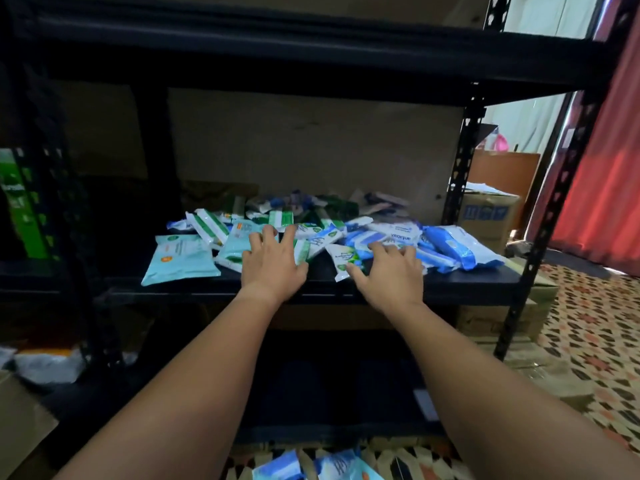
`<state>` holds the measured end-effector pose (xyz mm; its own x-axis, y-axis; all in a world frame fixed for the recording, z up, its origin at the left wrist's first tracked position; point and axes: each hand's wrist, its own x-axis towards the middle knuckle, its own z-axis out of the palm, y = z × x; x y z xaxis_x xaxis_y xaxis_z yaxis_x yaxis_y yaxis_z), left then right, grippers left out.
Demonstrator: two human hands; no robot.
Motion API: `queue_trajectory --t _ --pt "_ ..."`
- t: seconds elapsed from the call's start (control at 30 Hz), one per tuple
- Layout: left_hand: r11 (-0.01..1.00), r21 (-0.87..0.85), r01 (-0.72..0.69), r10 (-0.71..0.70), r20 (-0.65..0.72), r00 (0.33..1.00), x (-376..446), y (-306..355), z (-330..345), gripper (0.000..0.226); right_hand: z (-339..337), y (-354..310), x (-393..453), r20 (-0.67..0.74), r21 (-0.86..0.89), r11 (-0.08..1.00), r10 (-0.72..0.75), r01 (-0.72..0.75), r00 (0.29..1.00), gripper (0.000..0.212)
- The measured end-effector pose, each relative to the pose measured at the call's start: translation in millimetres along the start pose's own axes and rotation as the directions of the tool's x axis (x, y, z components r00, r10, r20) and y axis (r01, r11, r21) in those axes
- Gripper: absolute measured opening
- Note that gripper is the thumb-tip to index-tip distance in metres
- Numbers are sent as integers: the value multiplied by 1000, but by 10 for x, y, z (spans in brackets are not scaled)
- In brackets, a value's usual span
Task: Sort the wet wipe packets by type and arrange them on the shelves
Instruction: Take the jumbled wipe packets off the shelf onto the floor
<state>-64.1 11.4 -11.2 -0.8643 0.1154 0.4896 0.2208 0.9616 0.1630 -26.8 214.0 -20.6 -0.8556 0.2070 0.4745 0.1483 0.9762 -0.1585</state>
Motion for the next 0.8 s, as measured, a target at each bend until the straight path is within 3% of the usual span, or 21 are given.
queue_trajectory --t 0.13,0.23,0.37,0.47,0.6,0.7,0.8 --pt "998 -41 53 -45 173 984 365 84 62 79 41 -101 395 126 16 997 68 -71 990 105" --pt "991 -102 84 -50 304 951 522 99 166 80 108 -154 608 256 0 997 69 -72 964 117" --pt "997 -4 76 -69 375 924 652 104 283 81 246 -229 819 362 -30 999 43 -34 931 116" --pt "995 8 96 -92 368 925 696 149 321 67 366 -336 899 437 91 992 35 -83 899 102" --pt "991 0 136 -128 336 933 720 175 344 59 410 -519 985 248 174 977 74 -120 966 80" --pt "990 -7 140 -131 305 943 712 175 351 56 438 -652 1126 112 169 985 -63 44 992 66" --pt "989 -15 145 -135 277 951 690 175 379 53 535 -742 1295 133 144 964 -244 225 961 62"
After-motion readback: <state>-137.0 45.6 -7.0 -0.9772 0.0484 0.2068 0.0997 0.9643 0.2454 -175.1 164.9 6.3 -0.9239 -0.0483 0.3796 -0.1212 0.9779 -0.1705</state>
